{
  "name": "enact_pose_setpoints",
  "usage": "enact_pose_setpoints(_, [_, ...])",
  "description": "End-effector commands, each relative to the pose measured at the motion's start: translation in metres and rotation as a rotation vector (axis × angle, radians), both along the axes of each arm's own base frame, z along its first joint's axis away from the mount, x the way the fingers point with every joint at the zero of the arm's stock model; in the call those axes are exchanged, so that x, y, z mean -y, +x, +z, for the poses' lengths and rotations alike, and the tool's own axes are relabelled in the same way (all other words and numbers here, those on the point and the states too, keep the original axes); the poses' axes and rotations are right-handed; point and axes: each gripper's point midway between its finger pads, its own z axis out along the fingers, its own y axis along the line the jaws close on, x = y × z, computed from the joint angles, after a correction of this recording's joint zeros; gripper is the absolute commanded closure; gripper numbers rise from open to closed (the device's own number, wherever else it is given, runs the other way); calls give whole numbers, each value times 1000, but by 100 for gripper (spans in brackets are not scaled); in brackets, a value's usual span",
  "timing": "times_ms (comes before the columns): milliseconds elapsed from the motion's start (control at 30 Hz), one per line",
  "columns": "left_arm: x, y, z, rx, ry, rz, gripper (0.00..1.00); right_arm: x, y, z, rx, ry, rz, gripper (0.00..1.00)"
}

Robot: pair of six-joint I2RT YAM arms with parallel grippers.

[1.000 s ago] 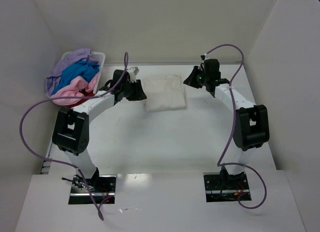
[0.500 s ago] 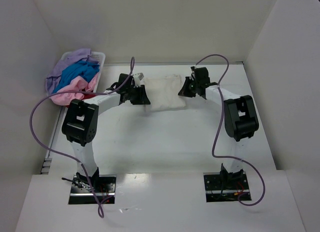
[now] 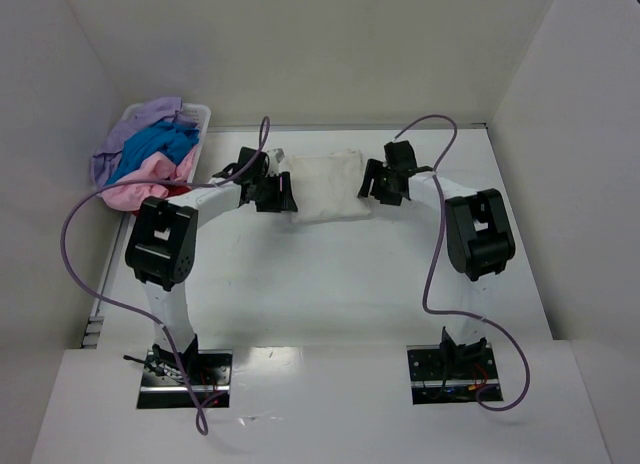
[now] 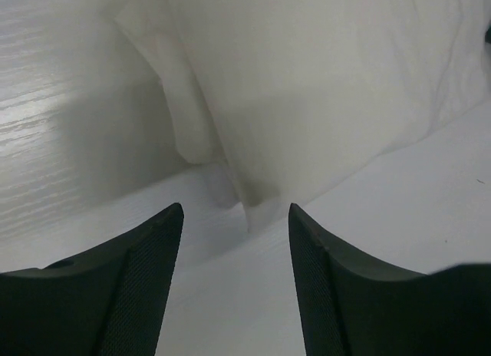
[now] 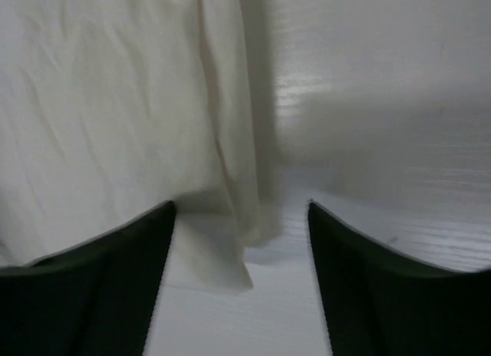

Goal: Fold and stack the t-shirts
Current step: Put the neatly folded tshirt into the corner of the board with the right arm

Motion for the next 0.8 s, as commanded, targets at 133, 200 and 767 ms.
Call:
enact_pose_setpoints(133, [-4,7,99,211,-13,-19,9,23,15,125,259,-20,-98,0])
enact_pose_setpoints(200, [-9,7,106,231,9,-5,3,32,13,146,315,-13,-120,0])
enact_pose_setpoints(767, [-25,-37,139,273,-23,18,1,19,71,63,156,187,50,0])
